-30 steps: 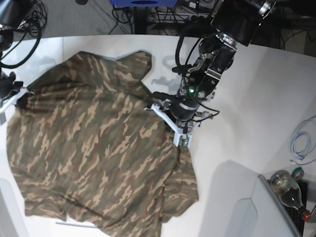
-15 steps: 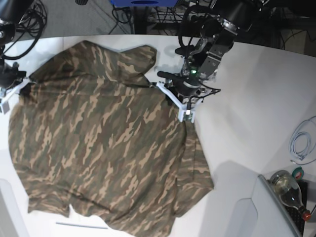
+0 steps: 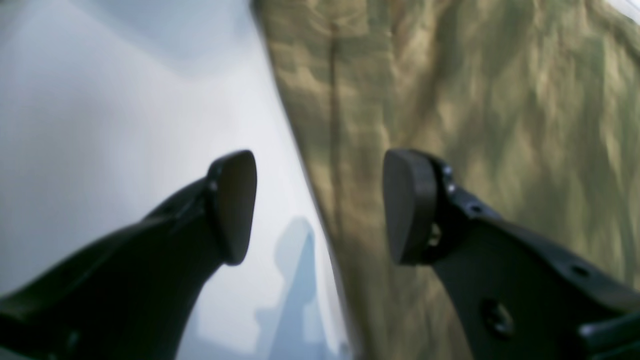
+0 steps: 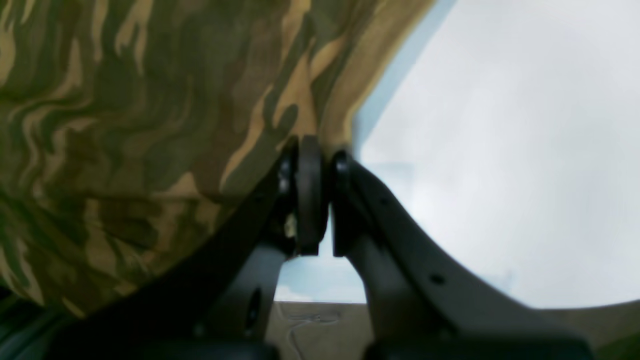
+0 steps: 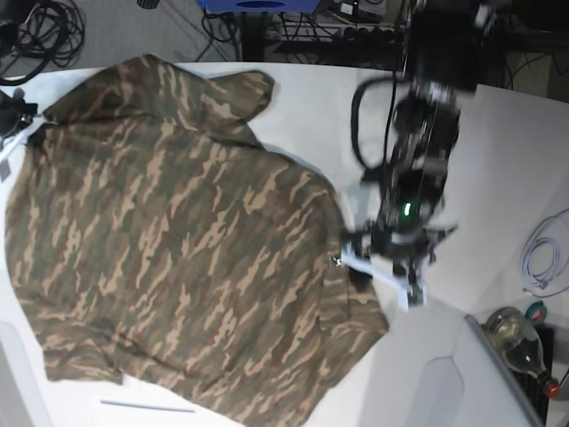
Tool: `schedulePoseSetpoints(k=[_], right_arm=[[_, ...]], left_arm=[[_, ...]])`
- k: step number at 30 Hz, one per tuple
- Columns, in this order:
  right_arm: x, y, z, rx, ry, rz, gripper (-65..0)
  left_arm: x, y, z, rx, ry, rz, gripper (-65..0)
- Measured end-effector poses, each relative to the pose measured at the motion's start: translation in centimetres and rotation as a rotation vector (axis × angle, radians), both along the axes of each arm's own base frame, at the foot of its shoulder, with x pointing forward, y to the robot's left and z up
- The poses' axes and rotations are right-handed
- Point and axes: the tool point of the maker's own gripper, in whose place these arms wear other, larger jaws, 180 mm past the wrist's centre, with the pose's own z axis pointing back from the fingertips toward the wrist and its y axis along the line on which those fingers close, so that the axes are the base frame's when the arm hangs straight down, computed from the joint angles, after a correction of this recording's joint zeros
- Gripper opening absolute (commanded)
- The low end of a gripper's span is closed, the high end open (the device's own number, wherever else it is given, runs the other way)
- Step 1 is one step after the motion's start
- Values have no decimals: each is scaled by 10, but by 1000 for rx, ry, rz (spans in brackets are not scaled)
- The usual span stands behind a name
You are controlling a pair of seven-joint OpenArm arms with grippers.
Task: Layout the t-shirt on the table in an organized manner, then fold the t-shirt properly
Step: 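Grasp the shirt hem with the left gripper and pull it outward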
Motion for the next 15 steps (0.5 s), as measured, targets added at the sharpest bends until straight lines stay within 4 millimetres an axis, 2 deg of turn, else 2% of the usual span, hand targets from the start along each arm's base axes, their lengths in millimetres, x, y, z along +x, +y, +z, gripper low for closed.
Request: schedulePoseSetpoints(k=[1, 5, 9, 11, 15], right_arm=[[1, 0, 0, -1, 1, 1, -650], [-1, 4, -2, 7, 3, 5, -650], [-1, 3, -1, 4, 4, 5, -650], [-1, 3, -1, 5, 3, 5, -650], [-1, 3, -1, 5, 4, 5, -650]], left_arm=[[14, -3, -7, -29, 28, 5, -265], [35, -13, -43, -83, 188, 45, -265], [56, -19, -42, -72, 129, 24, -265], [60, -19, -42, -65, 89, 15, -267], [50, -11, -61, -43, 124, 37, -275]])
